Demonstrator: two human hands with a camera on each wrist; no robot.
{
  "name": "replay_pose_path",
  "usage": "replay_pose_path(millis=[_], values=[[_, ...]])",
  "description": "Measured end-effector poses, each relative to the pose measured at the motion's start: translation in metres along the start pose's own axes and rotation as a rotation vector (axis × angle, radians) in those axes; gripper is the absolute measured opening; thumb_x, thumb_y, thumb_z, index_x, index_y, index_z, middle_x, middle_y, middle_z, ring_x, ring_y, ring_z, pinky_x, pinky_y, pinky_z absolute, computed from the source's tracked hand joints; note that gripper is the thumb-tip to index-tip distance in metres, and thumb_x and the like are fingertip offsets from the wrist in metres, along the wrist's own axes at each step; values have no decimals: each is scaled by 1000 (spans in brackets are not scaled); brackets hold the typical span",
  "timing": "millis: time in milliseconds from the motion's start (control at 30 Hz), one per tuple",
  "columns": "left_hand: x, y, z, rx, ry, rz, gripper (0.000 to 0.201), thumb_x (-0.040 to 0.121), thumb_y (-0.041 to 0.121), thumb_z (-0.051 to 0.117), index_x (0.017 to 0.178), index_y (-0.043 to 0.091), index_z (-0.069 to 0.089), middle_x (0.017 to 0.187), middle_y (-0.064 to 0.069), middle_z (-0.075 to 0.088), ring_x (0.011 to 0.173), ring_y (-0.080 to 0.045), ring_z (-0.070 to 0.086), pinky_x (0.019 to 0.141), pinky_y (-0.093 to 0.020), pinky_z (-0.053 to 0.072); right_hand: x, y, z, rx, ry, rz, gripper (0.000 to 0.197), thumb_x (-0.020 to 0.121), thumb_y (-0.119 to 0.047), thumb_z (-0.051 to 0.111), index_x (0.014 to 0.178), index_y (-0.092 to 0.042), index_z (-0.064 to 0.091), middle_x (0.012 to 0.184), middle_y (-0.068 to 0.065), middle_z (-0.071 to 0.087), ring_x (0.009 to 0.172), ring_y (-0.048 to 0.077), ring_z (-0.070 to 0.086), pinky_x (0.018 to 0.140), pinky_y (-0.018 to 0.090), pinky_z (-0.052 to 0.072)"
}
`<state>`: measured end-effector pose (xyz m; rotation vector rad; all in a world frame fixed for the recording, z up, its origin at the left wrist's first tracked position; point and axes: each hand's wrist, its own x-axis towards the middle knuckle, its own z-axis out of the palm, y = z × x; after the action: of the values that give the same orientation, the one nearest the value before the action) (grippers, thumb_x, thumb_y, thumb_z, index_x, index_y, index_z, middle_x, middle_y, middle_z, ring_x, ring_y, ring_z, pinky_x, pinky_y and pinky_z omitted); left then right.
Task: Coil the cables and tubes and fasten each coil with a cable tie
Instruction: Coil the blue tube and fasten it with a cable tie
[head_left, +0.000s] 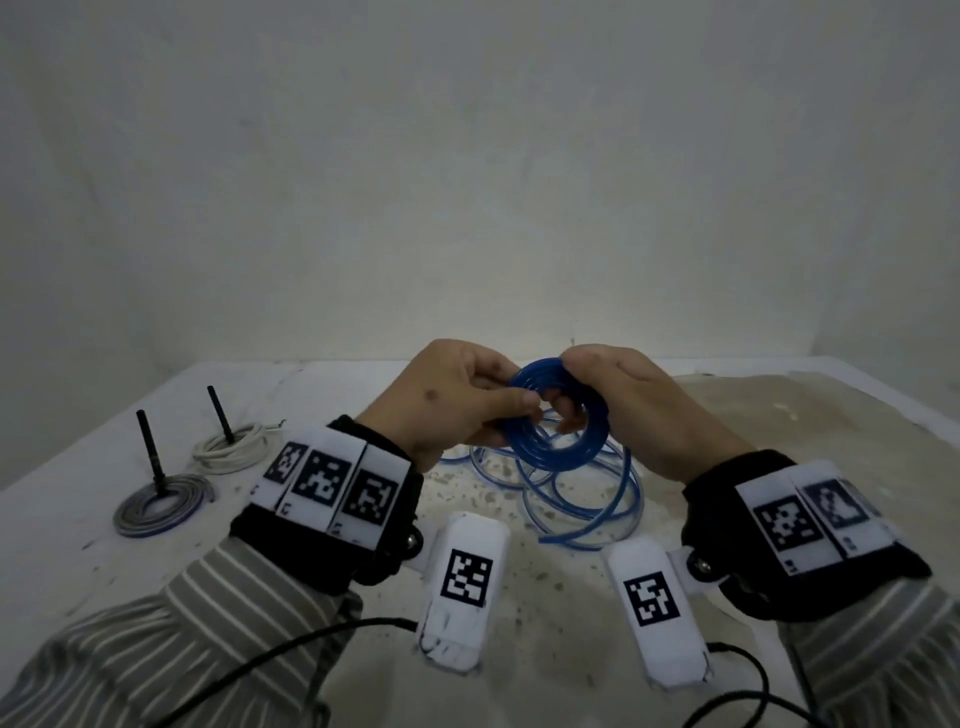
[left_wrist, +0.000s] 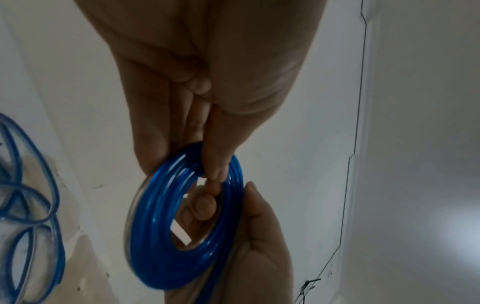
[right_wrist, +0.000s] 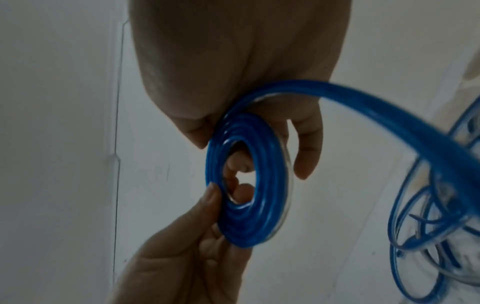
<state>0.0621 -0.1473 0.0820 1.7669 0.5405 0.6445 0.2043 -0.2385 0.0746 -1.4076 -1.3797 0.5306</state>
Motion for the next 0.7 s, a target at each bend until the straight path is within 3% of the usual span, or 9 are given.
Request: replay_pose_path(millis=[67, 200, 333, 467, 567, 633, 700], values=[[-1, -5, 6, -77, 17, -3, 4, 80, 3, 66, 80, 6, 67, 68, -5, 71, 64, -14, 68, 65, -30, 59, -1, 2, 0, 67, 29, 5, 38, 99, -20, 34, 68, -8, 53, 58, -1, 51, 53, 6, 47, 56, 17, 44], [-2, -13, 14, -221, 61, -12, 3, 81, 2, 63, 83, 3, 66, 68, -5, 70, 62, -14, 68, 55, -22, 54, -1, 10, 2, 126, 108, 10, 35, 95, -25, 44, 70, -5, 59, 58, 2, 54, 53, 9, 50, 60, 27, 49], [0, -15, 20, -431, 139, -18, 5, 84, 4, 60, 79, 4, 63, 66, -3, 68, 59, -10, 66, 56, -22, 56, 0, 17, 2, 117, 216, -3, 37, 95, -32, 44, 68, -11, 58, 59, 0, 54, 51, 7, 47, 59, 28, 43], [-2, -17, 35, -502, 143, -10, 5, 85, 5, 58, 82, 6, 61, 71, -4, 67, 61, -10, 66, 57, -20, 55, 3, 18, 6, 212, 333, -55, 43, 97, -32, 38, 60, -13, 47, 57, 0, 45, 54, 12, 38, 59, 28, 34], [-3, -19, 35, -460, 75, -18, 5, 87, 6, 57, 86, 4, 61, 79, -8, 67, 70, -14, 67, 66, -24, 58, 3, 19, 2, 284, 276, -26, 42, 98, -31, 38, 59, -15, 41, 52, -4, 39, 51, 11, 35, 59, 29, 35], [-4, -15, 27, -349, 16, -26, 6, 87, 6, 56, 89, 4, 62, 83, -8, 68, 74, -15, 67, 73, -28, 58, 3, 19, -2, 205, 187, -26, 41, 98, -31, 36, 60, -14, 40, 51, -6, 38, 50, 10, 35, 58, 27, 35], [-4, -6, 19, -227, -23, 8, 7, 87, 7, 58, 90, 7, 64, 83, -8, 69, 73, -14, 67, 70, -28, 58, 2, 18, -7, 48, 93, -38, 41, 97, -32, 37, 61, -14, 41, 51, -8, 40, 51, 11, 36, 60, 31, 36]])
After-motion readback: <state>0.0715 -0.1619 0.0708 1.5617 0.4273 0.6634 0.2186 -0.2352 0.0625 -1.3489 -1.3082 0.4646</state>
